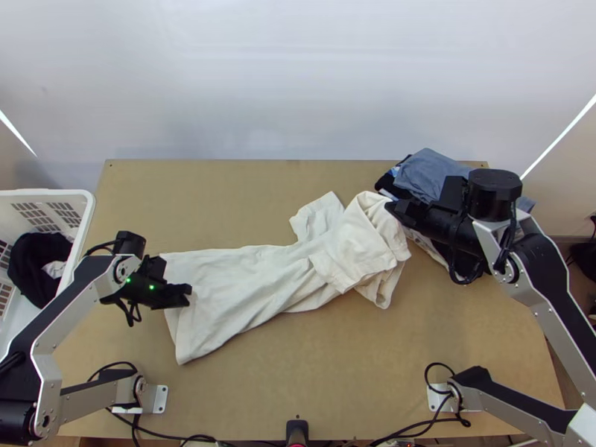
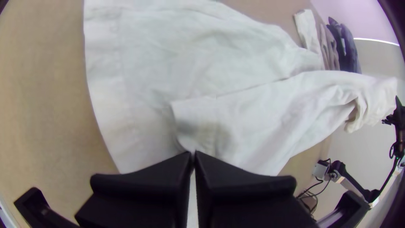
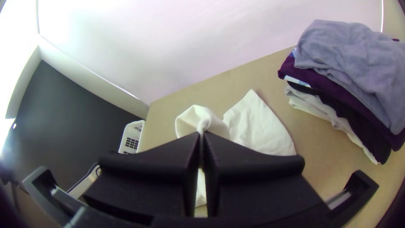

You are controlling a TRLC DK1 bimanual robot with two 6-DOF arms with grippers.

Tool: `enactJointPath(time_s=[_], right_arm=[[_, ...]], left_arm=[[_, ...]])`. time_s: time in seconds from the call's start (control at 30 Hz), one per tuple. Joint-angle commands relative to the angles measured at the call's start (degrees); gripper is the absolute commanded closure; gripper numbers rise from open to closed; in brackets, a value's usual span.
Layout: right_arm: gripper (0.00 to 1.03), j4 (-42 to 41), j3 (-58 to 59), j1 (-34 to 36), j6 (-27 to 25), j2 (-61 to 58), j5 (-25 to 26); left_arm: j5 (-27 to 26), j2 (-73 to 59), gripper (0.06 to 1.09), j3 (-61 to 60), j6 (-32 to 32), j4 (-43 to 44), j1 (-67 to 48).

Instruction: Fold the t-shirt

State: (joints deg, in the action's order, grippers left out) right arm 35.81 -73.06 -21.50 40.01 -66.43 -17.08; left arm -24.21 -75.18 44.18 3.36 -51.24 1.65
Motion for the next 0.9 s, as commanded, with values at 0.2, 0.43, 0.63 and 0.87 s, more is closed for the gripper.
enactJointPath(time_s=[0.2,0.43,0.63,0.87], right_arm=[[1.00,-1.54,-10.79,6.91,-0.99,-10.03,10.49],[1.00,11.65,-33.03,7.26,-11.97,-23.39,24.02],[1.00,10.15,-46.03,4.97,-18.56,-29.10,28.33],[1.00,-1.27,-58.16,2.95,-22.43,-34.90,28.24]], left_arm=[[-3.04,-0.85,1.05,26.74,10.36,1.50,5.21],[-1.81,-6.12,1.05,48.01,19.58,4.13,7.31],[3.20,-12.19,1.05,64.80,21.25,8.70,8.63],[6.36,-19.92,1.05,85.10,23.98,8.44,8.46]])
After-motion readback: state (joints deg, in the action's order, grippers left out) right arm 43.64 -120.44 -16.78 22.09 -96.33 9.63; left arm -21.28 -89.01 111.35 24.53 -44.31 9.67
